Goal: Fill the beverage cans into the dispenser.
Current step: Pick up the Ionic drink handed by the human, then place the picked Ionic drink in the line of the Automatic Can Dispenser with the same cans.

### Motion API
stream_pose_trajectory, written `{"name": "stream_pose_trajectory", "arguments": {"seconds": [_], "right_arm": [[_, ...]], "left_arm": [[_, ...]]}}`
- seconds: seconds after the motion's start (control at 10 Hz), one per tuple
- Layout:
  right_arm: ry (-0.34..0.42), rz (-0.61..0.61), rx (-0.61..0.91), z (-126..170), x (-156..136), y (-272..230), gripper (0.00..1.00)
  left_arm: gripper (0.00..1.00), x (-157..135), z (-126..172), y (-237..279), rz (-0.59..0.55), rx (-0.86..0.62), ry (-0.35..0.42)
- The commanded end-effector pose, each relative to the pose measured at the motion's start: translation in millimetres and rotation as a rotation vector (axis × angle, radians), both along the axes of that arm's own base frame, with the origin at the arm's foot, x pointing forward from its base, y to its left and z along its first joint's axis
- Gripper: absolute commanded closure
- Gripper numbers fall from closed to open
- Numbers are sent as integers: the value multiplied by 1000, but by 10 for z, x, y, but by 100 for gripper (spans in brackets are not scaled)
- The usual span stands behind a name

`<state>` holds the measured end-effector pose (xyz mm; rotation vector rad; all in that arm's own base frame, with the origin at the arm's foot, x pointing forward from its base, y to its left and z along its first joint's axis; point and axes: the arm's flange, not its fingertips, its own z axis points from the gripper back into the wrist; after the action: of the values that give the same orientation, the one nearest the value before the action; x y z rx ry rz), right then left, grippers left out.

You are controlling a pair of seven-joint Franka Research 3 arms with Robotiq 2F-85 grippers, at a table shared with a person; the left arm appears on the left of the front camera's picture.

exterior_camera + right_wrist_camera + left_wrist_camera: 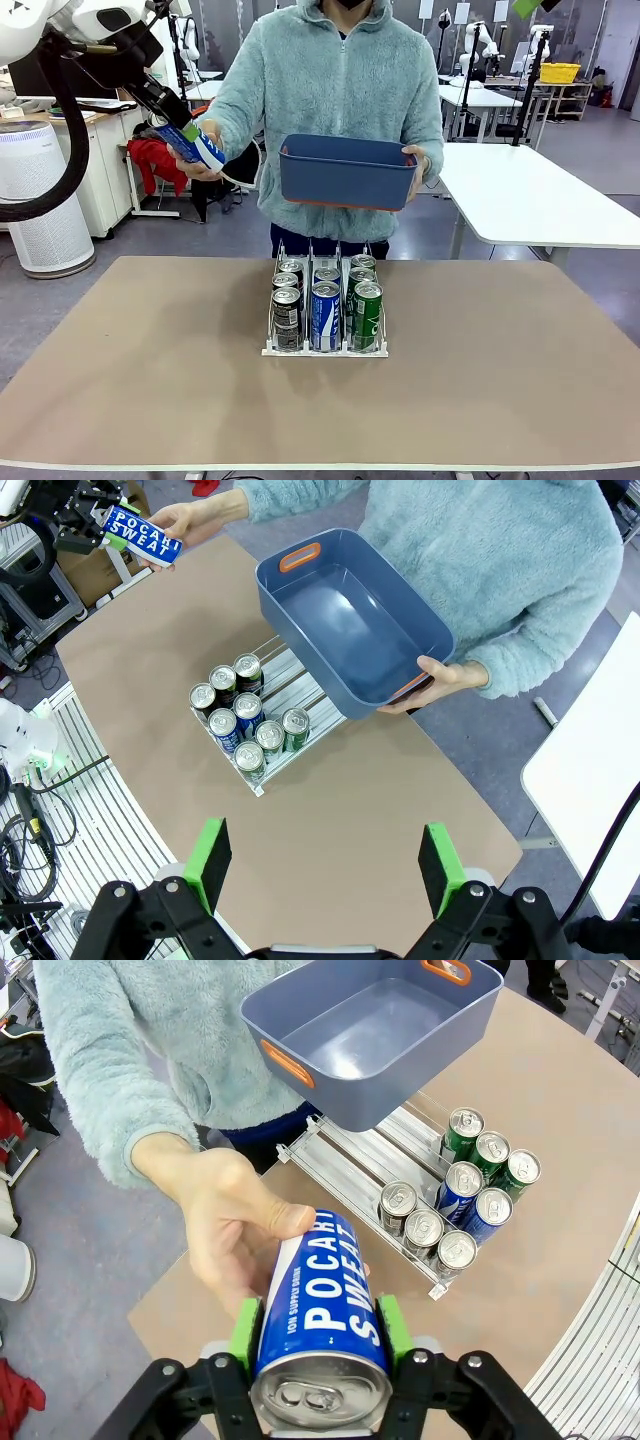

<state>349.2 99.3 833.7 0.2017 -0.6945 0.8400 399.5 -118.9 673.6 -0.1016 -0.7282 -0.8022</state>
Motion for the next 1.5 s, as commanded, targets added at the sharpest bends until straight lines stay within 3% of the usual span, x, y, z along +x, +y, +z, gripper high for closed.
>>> {"name": "stream_pose_trajectory", "arguments": {"seconds": [0.0,1.4], "right_arm": [[1,-1,-2,-2,3,11,0],[1,-1,-2,-2,3,11,0]], "left_arm": [[100,-4,-5,8,1,0,1],[100,-4,-5,8,1,0,1]]}}
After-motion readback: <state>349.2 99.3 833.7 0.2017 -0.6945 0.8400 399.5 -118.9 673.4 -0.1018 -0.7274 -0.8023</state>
